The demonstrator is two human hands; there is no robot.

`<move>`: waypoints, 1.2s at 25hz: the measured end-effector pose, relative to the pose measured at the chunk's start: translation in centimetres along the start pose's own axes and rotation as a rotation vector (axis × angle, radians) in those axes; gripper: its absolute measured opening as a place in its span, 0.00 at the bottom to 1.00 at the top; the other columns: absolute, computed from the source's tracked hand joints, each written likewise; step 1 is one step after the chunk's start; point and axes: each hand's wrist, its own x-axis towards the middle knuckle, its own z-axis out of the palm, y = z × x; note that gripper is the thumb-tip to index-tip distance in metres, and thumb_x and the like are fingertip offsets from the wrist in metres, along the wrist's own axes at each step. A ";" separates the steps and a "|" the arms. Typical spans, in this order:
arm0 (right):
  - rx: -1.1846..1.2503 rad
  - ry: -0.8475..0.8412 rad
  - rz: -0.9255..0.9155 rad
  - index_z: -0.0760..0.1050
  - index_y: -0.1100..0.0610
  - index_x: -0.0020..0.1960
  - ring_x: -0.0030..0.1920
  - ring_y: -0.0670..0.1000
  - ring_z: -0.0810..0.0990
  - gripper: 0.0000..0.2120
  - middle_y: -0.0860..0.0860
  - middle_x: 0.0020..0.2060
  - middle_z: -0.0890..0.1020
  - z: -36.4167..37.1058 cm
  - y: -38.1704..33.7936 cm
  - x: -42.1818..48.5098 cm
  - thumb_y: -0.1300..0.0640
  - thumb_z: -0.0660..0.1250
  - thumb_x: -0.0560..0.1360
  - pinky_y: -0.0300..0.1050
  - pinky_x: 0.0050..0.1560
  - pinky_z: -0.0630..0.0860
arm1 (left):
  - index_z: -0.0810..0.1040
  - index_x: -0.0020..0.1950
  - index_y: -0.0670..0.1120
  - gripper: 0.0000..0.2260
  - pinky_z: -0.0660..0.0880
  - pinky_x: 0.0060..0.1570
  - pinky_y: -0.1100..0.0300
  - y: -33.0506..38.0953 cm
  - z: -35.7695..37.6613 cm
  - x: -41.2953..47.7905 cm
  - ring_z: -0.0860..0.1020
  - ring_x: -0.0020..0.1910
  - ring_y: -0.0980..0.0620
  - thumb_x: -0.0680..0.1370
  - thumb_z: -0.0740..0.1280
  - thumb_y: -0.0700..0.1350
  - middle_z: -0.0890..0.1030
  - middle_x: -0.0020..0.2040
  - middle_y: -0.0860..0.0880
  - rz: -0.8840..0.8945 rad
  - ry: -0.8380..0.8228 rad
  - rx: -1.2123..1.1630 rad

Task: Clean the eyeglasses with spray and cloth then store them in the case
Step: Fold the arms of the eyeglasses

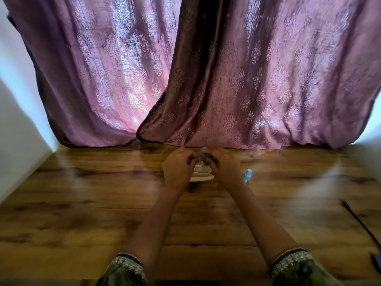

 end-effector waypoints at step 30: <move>-0.045 0.105 0.124 0.80 0.58 0.51 0.41 0.53 0.80 0.11 0.54 0.45 0.82 -0.7 1.1 -0.5 0.65 0.69 0.69 0.39 0.40 0.69 | 0.80 0.36 0.49 0.05 0.77 0.33 0.53 -2.4 -1.2 0.6 0.79 0.34 0.54 0.67 0.74 0.48 0.82 0.37 0.52 0.045 0.038 -0.193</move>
